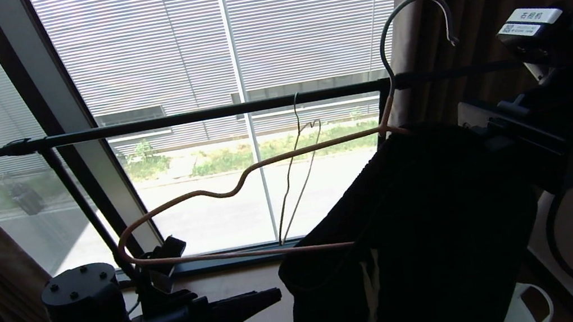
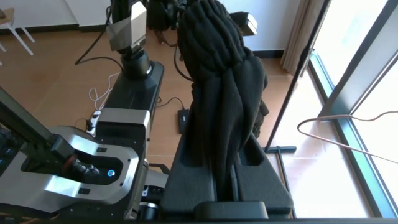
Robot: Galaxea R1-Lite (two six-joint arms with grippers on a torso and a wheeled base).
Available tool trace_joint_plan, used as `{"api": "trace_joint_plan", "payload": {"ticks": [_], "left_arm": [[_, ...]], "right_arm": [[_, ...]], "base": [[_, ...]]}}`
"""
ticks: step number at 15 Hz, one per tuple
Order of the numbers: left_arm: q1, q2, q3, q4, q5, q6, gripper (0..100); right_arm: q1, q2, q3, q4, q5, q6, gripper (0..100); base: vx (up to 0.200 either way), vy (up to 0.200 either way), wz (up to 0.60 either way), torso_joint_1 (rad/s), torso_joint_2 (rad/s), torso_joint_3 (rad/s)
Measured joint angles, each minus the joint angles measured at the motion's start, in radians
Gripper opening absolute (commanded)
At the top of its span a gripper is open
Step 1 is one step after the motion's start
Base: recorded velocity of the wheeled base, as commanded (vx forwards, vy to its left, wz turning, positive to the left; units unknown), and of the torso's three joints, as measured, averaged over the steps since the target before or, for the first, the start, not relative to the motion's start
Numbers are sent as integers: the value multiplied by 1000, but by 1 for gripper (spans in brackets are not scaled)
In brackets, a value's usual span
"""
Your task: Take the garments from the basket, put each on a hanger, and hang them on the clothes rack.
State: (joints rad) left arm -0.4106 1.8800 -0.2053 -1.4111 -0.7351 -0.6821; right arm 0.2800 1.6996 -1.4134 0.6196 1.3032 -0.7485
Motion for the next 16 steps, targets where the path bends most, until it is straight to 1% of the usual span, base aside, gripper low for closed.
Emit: {"api": "trace_joint_plan", "payload": {"ticks": [7,10,11,16], "left_arm": [[-22,35,-50,0,2,0,100],[-55,41,-48,0,3,5,100],[-68,43,-47,0,3,6,0],[-81,49,-29,-1,7,52,0]], "right_arm": [[54,-14,10,-2,-5,0,0],[70,-17,15,-25,-3,3,0],[76,-21,17,-26,-2,3,0],[77,-32,33,-28,-2,4,0]], "base": [[0,0,0,0,0,0],[0,0,0,0,0,0],[0,0,0,0,0,0],[0,0,0,0,0,0]]}}
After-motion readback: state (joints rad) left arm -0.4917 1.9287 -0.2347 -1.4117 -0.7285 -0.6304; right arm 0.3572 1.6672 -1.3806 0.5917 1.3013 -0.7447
